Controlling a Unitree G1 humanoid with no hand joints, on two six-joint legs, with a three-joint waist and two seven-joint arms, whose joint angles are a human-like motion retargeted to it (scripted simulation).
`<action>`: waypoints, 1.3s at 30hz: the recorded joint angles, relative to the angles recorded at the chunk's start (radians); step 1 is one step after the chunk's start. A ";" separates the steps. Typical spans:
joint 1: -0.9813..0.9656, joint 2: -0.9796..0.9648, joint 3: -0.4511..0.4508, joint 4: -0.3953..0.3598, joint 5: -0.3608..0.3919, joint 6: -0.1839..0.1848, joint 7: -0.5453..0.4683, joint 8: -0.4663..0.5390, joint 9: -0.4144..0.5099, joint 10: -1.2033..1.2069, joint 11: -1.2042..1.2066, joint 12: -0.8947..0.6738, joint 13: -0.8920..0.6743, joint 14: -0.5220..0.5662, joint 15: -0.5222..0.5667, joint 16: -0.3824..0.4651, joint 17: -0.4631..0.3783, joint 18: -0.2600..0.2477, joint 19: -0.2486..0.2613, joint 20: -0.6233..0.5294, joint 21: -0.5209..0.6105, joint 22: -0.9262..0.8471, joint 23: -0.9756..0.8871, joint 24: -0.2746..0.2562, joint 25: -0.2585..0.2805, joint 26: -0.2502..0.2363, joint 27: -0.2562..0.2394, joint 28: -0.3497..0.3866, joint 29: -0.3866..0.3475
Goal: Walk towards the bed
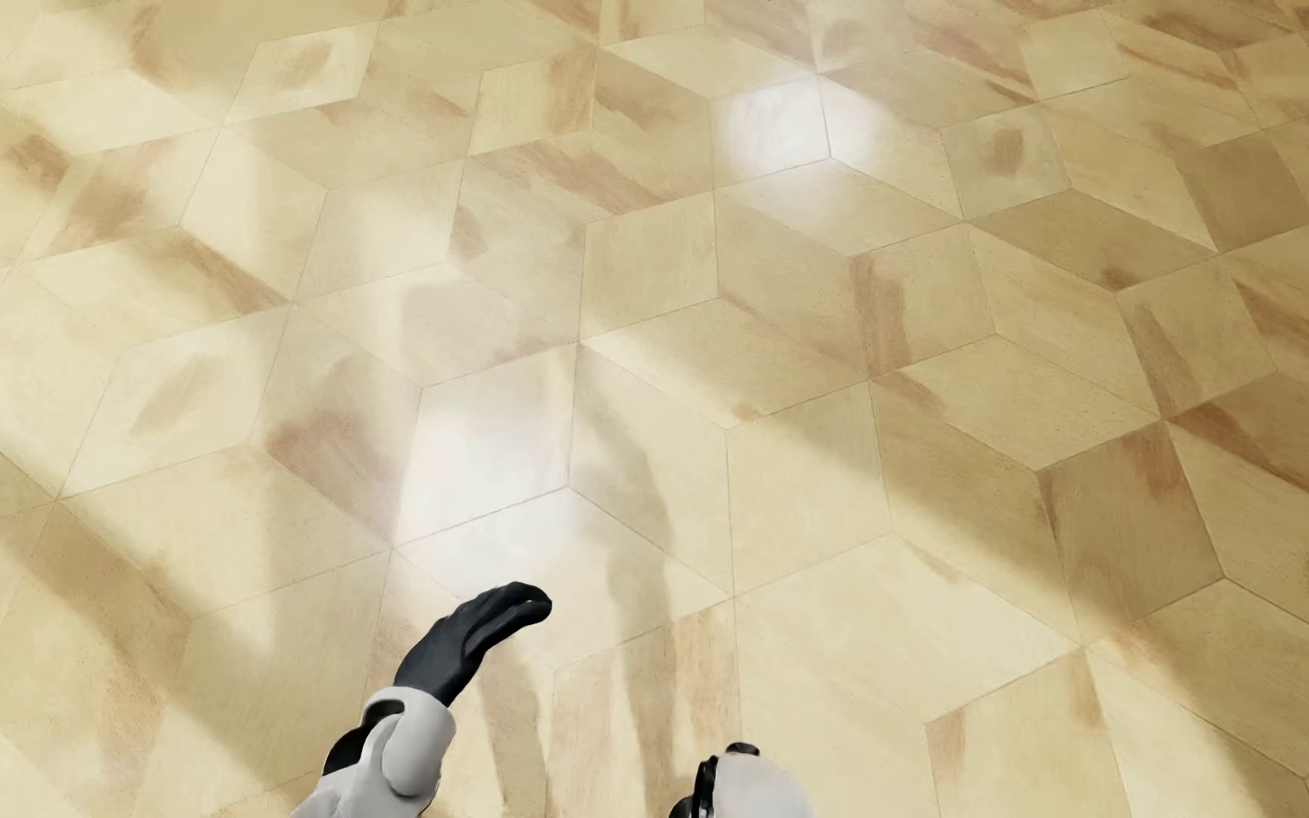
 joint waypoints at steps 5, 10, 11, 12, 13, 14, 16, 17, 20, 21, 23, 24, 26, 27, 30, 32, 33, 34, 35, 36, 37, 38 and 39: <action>0.319 -0.254 -0.065 -0.116 0.178 0.003 -0.309 0.131 0.027 -0.203 -0.407 -0.153 0.088 0.136 0.161 -0.037 0.116 0.071 0.018 -0.021 0.023 -0.142 -0.081 -0.030 -0.095 -0.056 -0.050 0.120 -0.152; 0.118 -0.127 -0.115 -0.004 0.215 0.104 -0.341 0.092 0.067 0.577 -0.117 -0.082 -0.098 0.642 0.165 0.027 0.148 -0.322 -0.167 -0.050 -0.058 0.147 0.105 -0.084 -0.164 0.201 0.114 0.157 -0.149; -0.031 -0.054 -0.113 0.063 0.241 0.123 -0.338 0.073 0.071 0.751 -0.115 -0.084 -0.147 0.573 0.104 0.068 0.157 -0.314 -0.165 -0.097 -0.107 0.279 0.076 -0.052 -0.164 0.259 0.132 0.083 -0.199; -0.179 0.034 -0.106 0.131 0.277 0.140 -0.329 0.065 0.072 0.843 -0.147 -0.077 -0.187 0.489 0.058 0.107 0.166 -0.274 -0.168 -0.151 -0.155 0.408 0.015 -0.002 -0.145 0.301 0.116 -0.003 -0.283; -0.311 0.129 -0.097 0.195 0.321 0.152 -0.308 0.076 0.070 0.852 -0.199 -0.050 -0.221 0.413 0.028 0.140 0.173 -0.209 -0.171 -0.194 -0.196 0.512 -0.054 0.047 -0.100 0.326 0.063 -0.075 -0.375; -0.421 0.227 -0.086 0.242 0.364 0.159 -0.287 0.103 0.066 0.790 -0.258 -0.005 -0.253 0.353 0.015 0.167 0.176 -0.180 -0.175 -0.205 -0.216 0.577 -0.121 0.071 -0.037 0.336 -0.004 -0.124 -0.438; -0.562 0.423 -0.060 0.315 0.424 0.159 -0.242 0.188 0.053 0.490 -0.375 0.124 -0.312 0.286 0.014 0.194 0.147 -0.177 -0.179 -0.131 -0.176 0.592 -0.255 0.031 0.077 0.310 -0.095 -0.143 -0.472; -0.591 0.518 -0.045 0.343 0.436 0.155 -0.218 0.241 0.046 0.271 -0.430 0.201 -0.342 0.281 0.027 0.200 0.120 -0.179 -0.180 -0.069 -0.136 0.559 -0.322 -0.011 0.106 0.277 -0.118 -0.121 -0.473; -0.558 0.778 0.013 0.339 0.391 0.125 -0.287 0.370 0.020 -0.271 -0.512 0.399 -0.378 0.301 0.117 0.160 0.048 -0.268 -0.205 0.104 -0.034 0.450 -0.478 -0.091 0.158 0.245 -0.140 -0.009 -0.492; -0.556 0.831 0.033 0.320 0.352 0.105 -0.309 0.380 0.013 -0.215 -0.468 0.431 -0.359 0.353 0.168 0.131 0.028 -0.303 -0.211 0.142 -0.019 0.439 -0.504 -0.094 0.177 0.263 -0.128 0.015 -0.498; -0.572 0.803 0.056 0.277 0.257 0.050 -0.287 0.325 0.013 0.083 -0.168 0.416 -0.282 0.453 0.371 0.077 0.007 -0.321 -0.050 0.170 -0.008 0.488 -0.505 -0.067 0.197 0.315 -0.071 0.041 -0.496; -0.555 0.707 0.057 0.276 0.183 0.019 -0.255 0.240 0.018 0.184 0.046 0.367 -0.238 0.383 0.455 0.060 0.020 -0.309 0.070 0.148 -0.001 0.540 -0.471 -0.021 0.181 0.357 -0.029 0.034 -0.487; -0.433 0.429 0.040 0.277 0.127 -0.031 -0.168 0.121 0.025 0.226 0.353 0.223 -0.180 0.257 0.373 0.032 0.061 -0.280 0.065 0.047 0.052 0.601 -0.315 0.110 0.078 0.410 0.069 -0.028 -0.431; -0.336 0.291 0.030 0.285 0.127 -0.047 -0.112 0.071 0.024 0.187 0.386 0.157 -0.169 0.222 0.323 0.021 0.075 -0.282 0.048 0.024 0.101 0.569 -0.199 0.138 0.021 0.382 0.107 -0.023 -0.373; -0.006 -0.015 -0.003 0.250 0.086 -0.068 0.072 -0.021 0.005 -0.009 0.121 0.015 -0.135 0.188 0.201 0.000 0.057 -0.297 0.006 0.129 0.206 0.363 0.135 -0.016 -0.050 0.191 0.095 0.147 -0.102; 0.186 -0.142 -0.030 0.181 0.069 -0.067 0.134 0.004 -0.009 -0.152 -0.222 -0.096 -0.085 0.197 0.193 -0.002 0.007 -0.315 -0.040 0.179 0.186 0.216 0.222 -0.147 -0.055 0.149 0.052 0.257 0.001; 0.270 -0.181 -0.044 0.146 0.065 -0.061 0.139 0.028 -0.015 -0.211 -0.388 -0.141 -0.050 0.216 0.194 -0.004 -0.002 -0.321 -0.061 0.187 0.123 0.130 0.234 -0.208 -0.030 0.140 0.071 0.303 -0.034; 0.346 -0.201 -0.057 0.122 0.058 -0.051 0.127 0.032 -0.020 -0.242 -0.490 -0.161 -0.013 0.252 0.195 -0.008 0.009 -0.322 -0.076 0.189 0.022 0.040 0.250 -0.256 0.021 0.119 0.126 0.326 -0.124; 0.401 -0.197 -0.071 0.118 0.050 -0.037 0.098 0.019 -0.025 -0.225 -0.504 -0.153 0.019 0.316 0.183 -0.010 0.040 -0.322 -0.086 0.183 -0.097 -0.042 0.268 -0.277 0.080 0.095 0.212 0.318 -0.245; 0.426 -0.174 -0.082 0.140 0.045 -0.018 0.052 -0.014 -0.029 -0.144 -0.446 -0.122 0.045 0.424 0.206 -0.004 0.087 -0.318 -0.133 0.169 -0.203 -0.106 0.276 -0.256 0.127 0.085 0.303 0.286 -0.361; 0.406 -0.149 -0.088 0.184 0.060 0.009 -0.006 -0.033 -0.029 0.012 -0.363 -0.081 0.061 0.563 0.279 0.016 0.144 -0.301 -0.196 0.149 -0.279 -0.147 0.268 -0.187 0.157 0.095 0.355 0.247 -0.424; 0.330 -0.119 -0.085 0.237 0.094 0.042 -0.059 -0.042 -0.023 0.236 -0.282 -0.040 0.057 0.692 0.287 0.042 0.192 -0.266 -0.221 0.124 -0.315 -0.164 0.254 -0.091 0.171 0.120 0.349 0.211 -0.414; 0.199 -0.082 -0.074 0.267 0.138 0.075 -0.129 -0.060 -0.012 0.476 -0.223 -0.004 0.026 0.731 0.234 0.061 0.220 -0.229 -0.232 0.096 -0.303 -0.147 0.243 -0.005 0.151 0.151 0.316 0.178 -0.368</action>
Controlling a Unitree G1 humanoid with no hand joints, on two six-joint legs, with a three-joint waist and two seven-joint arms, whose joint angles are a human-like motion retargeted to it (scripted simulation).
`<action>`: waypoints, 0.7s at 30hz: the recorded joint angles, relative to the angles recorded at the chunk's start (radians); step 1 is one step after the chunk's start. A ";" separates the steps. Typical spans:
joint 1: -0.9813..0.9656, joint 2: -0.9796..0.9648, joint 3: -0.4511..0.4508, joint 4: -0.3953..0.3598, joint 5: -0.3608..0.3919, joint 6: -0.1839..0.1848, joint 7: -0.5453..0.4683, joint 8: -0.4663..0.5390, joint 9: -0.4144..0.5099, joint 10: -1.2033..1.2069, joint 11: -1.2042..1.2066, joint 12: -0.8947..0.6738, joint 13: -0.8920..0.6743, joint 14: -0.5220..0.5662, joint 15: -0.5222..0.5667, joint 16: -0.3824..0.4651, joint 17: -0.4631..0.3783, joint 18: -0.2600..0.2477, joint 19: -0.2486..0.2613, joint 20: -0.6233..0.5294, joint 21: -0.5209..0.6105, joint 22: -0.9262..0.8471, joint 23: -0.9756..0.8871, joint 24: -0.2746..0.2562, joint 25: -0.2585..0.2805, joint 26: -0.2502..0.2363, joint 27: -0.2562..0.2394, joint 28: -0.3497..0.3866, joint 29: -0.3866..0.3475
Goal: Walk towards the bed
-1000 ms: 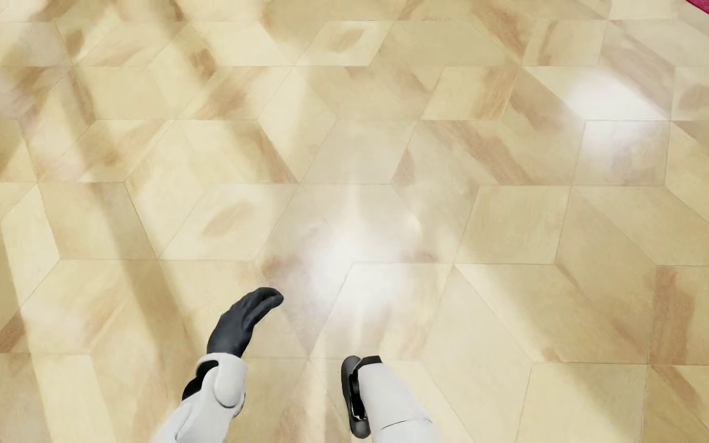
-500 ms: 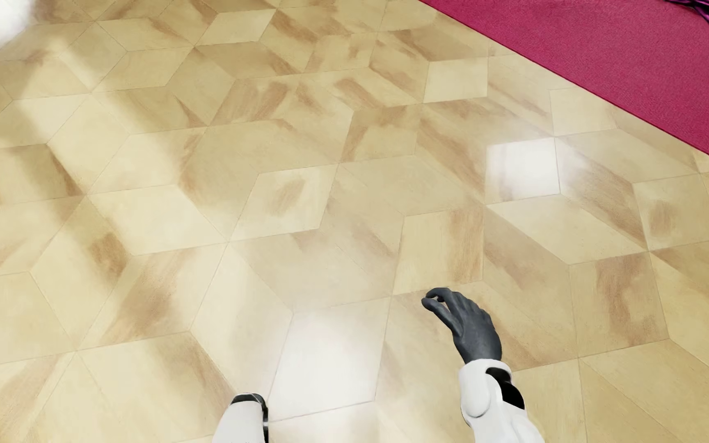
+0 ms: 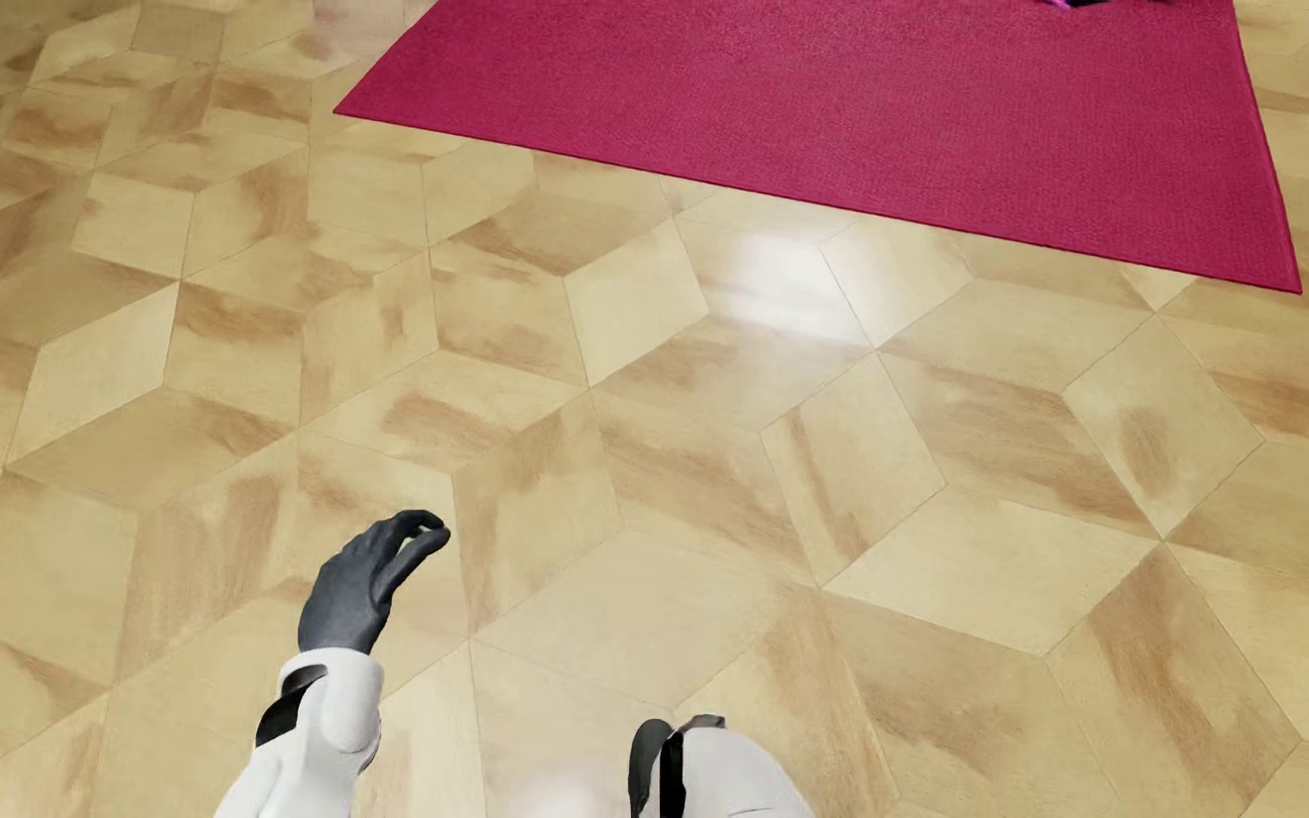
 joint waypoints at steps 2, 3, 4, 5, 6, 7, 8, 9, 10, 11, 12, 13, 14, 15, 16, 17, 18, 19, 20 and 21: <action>-0.329 0.121 0.018 -0.047 0.112 0.048 -0.171 0.003 0.020 0.318 0.004 0.043 -0.124 -0.161 -0.109 0.014 0.010 -0.008 0.010 -0.069 0.098 0.163 -0.048 0.054 -0.146 0.058 -0.021 -0.111 -0.035; -0.478 0.202 0.021 -0.051 0.162 0.059 -0.201 0.030 0.024 0.347 -0.039 0.055 -0.189 -0.236 -0.144 0.023 0.023 0.017 0.013 -0.106 0.117 0.294 -0.109 0.054 -0.192 0.077 -0.030 -0.201 -0.100; -0.599 0.291 0.026 -0.037 0.203 0.062 -0.191 0.076 0.025 0.289 -0.093 0.070 -0.249 -0.309 -0.170 0.035 0.045 0.046 0.013 -0.145 0.111 0.426 -0.183 0.072 -0.181 0.091 -0.081 -0.297 -0.125; -0.690 0.382 0.033 -0.021 0.231 0.059 -0.154 0.133 0.026 0.163 -0.150 0.093 -0.305 -0.360 -0.190 0.041 0.059 0.076 0.011 -0.179 0.112 0.536 -0.256 0.107 -0.139 0.105 -0.163 -0.380 -0.094; -0.750 0.473 0.045 -0.019 0.246 0.053 -0.112 0.192 0.024 -0.017 -0.206 0.122 -0.364 -0.387 -0.206 0.042 0.057 0.098 0.010 -0.196 0.145 0.610 -0.331 0.141 -0.110 0.114 -0.240 -0.437 -0.038; -0.782 0.566 0.058 -0.035 0.250 0.048 -0.087 0.256 0.023 -0.232 -0.261 0.158 -0.423 -0.398 -0.218 0.033 0.036 0.079 0.011 -0.190 0.204 0.644 -0.410 0.160 -0.114 0.117 -0.303 -0.456 -0.003; -0.791 0.662 0.074 -0.060 0.244 0.043 -0.078 0.322 0.022 -0.464 -0.316 0.202 -0.478 -0.399 -0.222 0.015 0.004 0.046 0.015 -0.161 0.267 0.647 -0.491 0.158 -0.141 0.114 -0.354 -0.433 -0.007; -0.786 0.753 0.091 -0.083 0.232 0.040 -0.080 0.376 0.023 -0.667 -0.354 0.250 -0.525 -0.395 -0.220 -0.008 -0.027 -0.009 0.021 -0.114 0.321 0.630 -0.564 0.139 -0.167 0.107 -0.396 -0.380 -0.037; -0.781 0.837 0.109 -0.088 0.216 0.037 -0.055 0.409 0.026 -0.769 -0.361 0.296 -0.556 -0.400 -0.207 -0.032 -0.049 -0.056 0.028 -0.064 0.357 0.609 -0.616 0.114 -0.170 0.100 -0.427 -0.313 -0.074; -0.784 0.909 0.127 -0.091 0.199 0.031 -0.028 0.426 0.027 -0.738 -0.332 0.335 -0.564 -0.413 -0.172 -0.055 -0.064 -0.060 0.039 -0.022 0.377 0.594 -0.642 0.097 -0.144 0.100 -0.444 -0.247 -0.101; -0.792 0.958 0.148 -0.106 0.176 0.018 -0.030 0.442 0.027 -0.613 -0.270 0.363 -0.546 -0.395 -0.098 -0.080 -0.080 -0.009 0.070 0.011 0.389 0.588 -0.648 0.089 -0.099 0.109 -0.442 -0.199 -0.112; -0.792 0.970 0.166 -0.121 0.154 -0.001 -0.019 0.464 0.027 -0.477 -0.155 0.377 -0.512 -0.323 0.027 -0.110 -0.103 0.054 0.172 0.037 0.401 0.594 -0.638 0.083 -0.057 0.120 -0.418 -0.179 -0.106; -0.780 0.931 0.179 -0.128 0.138 -0.023 0.014 0.487 0.030 -0.359 0.023 0.371 -0.473 -0.304 0.175 -0.137 -0.129 0.083 0.352 0.057 0.420 0.610 -0.614 0.079 -0.037 0.128 -0.378 -0.188 -0.087; -0.751 0.832 0.191 -0.136 0.122 -0.045 0.048 0.482 0.036 -0.280 0.240 0.343 -0.436 -0.372 0.294 -0.155 -0.147 0.125 0.455 0.067 0.442 0.629 -0.565 0.085 -0.036 0.132 -0.326 -0.218 -0.063; -0.693 0.694 0.198 -0.147 0.094 -0.066 0.084 0.452 0.042 -0.254 0.435 0.296 -0.405 -0.444 0.304 -0.159 -0.151 0.150 0.449 0.066 0.464 0.643 -0.481 0.109 -0.044 0.135 -0.264 -0.250 -0.039; -0.607 0.544 0.197 -0.169 0.065 -0.085 0.114 0.438 0.045 -0.279 0.564 0.240 -0.381 -0.498 0.226 -0.154 -0.145 0.156 0.405 0.062 0.487 0.643 -0.365 0.144 -0.052 0.136 -0.198 -0.258 -0.006; -0.508 0.400 0.192 -0.199 0.031 -0.101 0.135 0.408 0.045 -0.337 0.617 0.182 -0.359 -0.532 0.156 -0.146 -0.140 0.160 0.344 0.062 0.520 0.625 -0.230 0.175 -0.068 0.134 -0.144 -0.233 0.050; -0.406 0.274 0.181 -0.232 0.003 -0.112 0.144 0.373 0.043 -0.408 0.593 0.127 -0.335 -0.554 0.100 -0.139 -0.146 0.163 0.296 0.067 0.570 0.596 -0.103 0.189 -0.098 0.121 -0.124 -0.185 0.133; -0.312 0.167 0.166 -0.264 -0.014 -0.119 0.140 0.339 0.039 -0.474 0.508 0.073 -0.299 -0.570 0.043 -0.132 -0.164 0.165 0.266 0.075 0.627 0.563 -0.006 0.182 -0.139 0.087 -0.146 -0.137 0.224; -0.229 0.080 0.148 -0.294 -0.028 -0.123 0.125 0.310 0.035 -0.525 0.375 0.012 -0.251 -0.587 -0.004 -0.123 -0.188 0.165 0.237 0.076 0.661 0.522 0.050 0.159 -0.167 0.044 -0.191 -0.112 0.291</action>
